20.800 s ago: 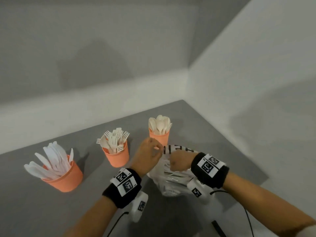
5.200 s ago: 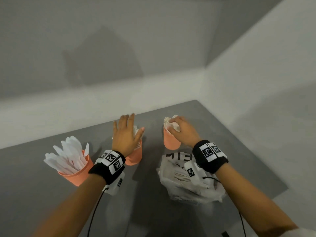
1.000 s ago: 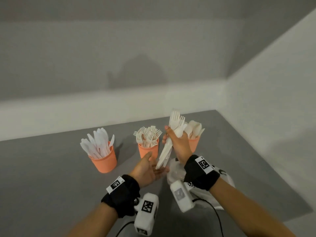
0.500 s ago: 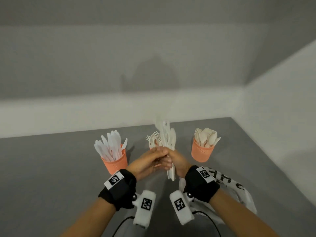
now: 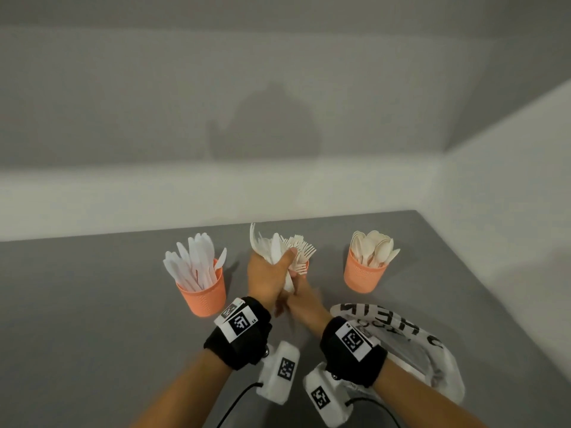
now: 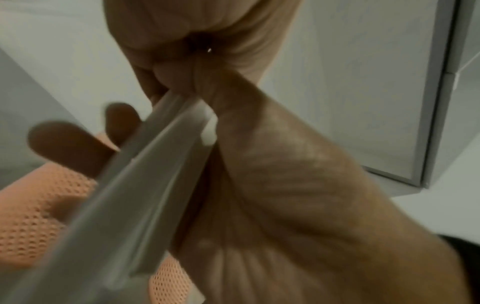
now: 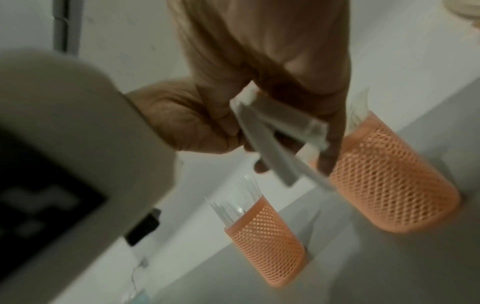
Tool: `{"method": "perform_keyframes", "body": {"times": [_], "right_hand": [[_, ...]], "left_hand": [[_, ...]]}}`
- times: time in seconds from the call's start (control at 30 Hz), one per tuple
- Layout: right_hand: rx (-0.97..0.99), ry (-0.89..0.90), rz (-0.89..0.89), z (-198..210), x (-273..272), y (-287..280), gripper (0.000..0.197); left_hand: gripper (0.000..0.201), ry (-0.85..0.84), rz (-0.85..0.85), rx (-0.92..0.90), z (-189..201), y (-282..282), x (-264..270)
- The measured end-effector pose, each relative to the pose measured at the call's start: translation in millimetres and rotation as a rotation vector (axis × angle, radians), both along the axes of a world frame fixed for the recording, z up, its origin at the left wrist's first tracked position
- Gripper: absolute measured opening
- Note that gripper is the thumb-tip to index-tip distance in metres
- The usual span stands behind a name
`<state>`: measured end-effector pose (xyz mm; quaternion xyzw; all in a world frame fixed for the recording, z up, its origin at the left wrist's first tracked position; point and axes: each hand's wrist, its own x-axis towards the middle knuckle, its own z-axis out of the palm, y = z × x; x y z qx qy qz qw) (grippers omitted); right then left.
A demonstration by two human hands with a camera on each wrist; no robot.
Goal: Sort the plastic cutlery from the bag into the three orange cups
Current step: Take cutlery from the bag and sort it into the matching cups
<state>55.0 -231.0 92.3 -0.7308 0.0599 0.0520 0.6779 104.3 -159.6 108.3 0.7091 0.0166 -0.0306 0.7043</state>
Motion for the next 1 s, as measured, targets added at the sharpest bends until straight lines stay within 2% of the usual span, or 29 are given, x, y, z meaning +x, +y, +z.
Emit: {"method": "perform_keyframes", "body": {"times": [0.1,0.17,0.27,0.37,0.5,0.73,0.87,1.0], "right_hand": [[0.134,0.103,-0.02,5,-3,-4,0.014],[0.304,0.201,-0.003,10,-4,-12,0.029],[0.431,0.215,0.072,15,-2,-23,0.033],[0.415,0.189,0.113,13,-2,-25,0.04],[0.413,0.182,0.072,8,1,-22,0.037],[0.287,0.129,0.032,6,-4,-21,0.031],[0.284,0.098,0.002,5,-7,-20,0.03],[0.256,0.094,-0.042,6,-8,-20,0.027]], "left_hand": [[0.046,0.007,-0.13,0.053,7,0,0],[0.038,0.01,-0.23,0.103,12,6,-2],[0.04,0.042,-0.25,0.072,12,19,-1],[0.036,0.055,-0.175,0.038,12,24,-2],[0.03,-0.015,-0.072,0.081,9,22,-4],[0.017,-0.011,-0.092,0.144,5,24,-1],[0.017,0.049,-0.127,0.073,5,24,0],[0.014,0.042,-0.062,0.011,5,24,0]]}}
